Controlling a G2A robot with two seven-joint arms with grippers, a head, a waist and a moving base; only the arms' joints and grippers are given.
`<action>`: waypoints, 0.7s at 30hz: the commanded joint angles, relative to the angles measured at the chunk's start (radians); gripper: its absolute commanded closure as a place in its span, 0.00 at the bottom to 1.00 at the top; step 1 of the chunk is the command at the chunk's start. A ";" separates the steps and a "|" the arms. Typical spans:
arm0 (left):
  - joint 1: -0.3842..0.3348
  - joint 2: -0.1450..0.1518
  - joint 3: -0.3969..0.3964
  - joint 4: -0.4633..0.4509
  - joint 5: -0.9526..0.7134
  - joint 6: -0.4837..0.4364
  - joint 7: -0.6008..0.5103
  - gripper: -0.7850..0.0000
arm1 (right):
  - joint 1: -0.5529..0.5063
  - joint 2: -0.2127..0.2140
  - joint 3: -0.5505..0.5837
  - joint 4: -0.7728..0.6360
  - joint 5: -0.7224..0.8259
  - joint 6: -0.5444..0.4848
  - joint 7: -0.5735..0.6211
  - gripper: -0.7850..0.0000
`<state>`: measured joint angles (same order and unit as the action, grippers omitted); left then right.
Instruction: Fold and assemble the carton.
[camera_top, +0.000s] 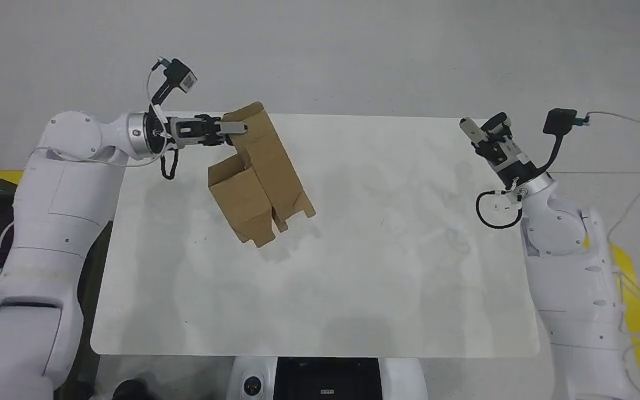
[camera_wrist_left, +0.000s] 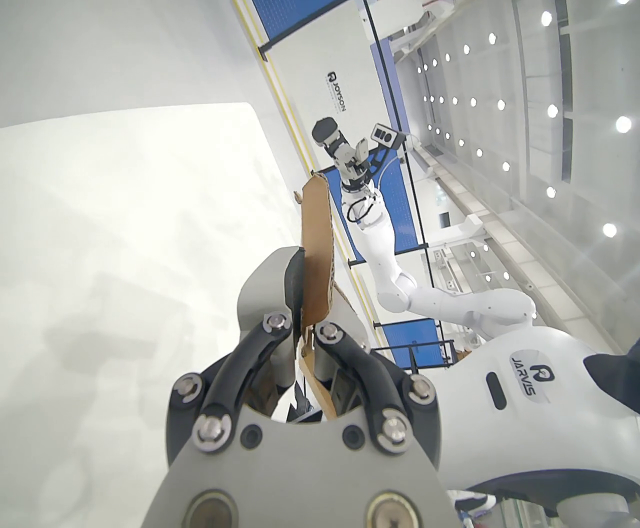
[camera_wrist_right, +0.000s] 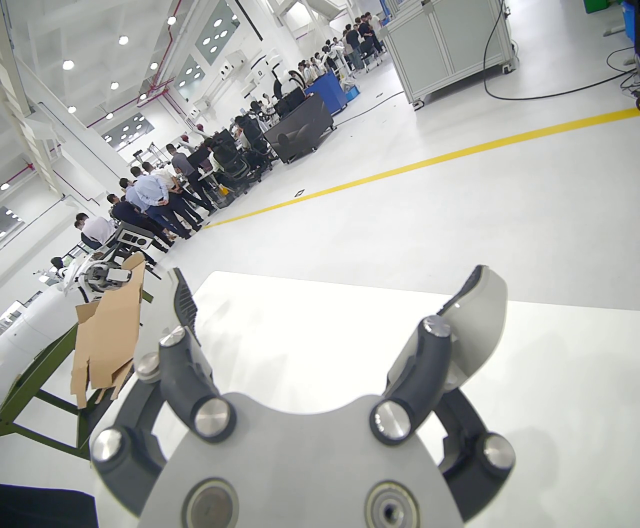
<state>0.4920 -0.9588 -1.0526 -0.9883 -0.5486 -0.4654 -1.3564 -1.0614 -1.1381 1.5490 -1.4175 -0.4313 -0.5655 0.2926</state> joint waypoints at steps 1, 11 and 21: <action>-0.008 -0.008 0.024 -0.008 -0.009 0.006 -0.004 1.00 | 0.000 0.000 0.000 0.000 0.000 0.000 0.000 0.00; -0.043 -0.039 0.101 -0.018 -0.046 0.005 -0.003 1.00 | 0.006 0.007 -0.028 -0.019 0.089 -0.033 0.162 0.00; -0.063 -0.060 0.157 -0.024 -0.071 0.014 -0.012 1.00 | 0.115 0.001 -0.191 0.052 0.538 0.024 0.620 0.00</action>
<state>0.4291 -1.0168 -0.9004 -1.0101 -0.6104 -0.4554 -1.3650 -0.9594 -1.1354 1.3718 -1.3694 0.0530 -0.5512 0.8648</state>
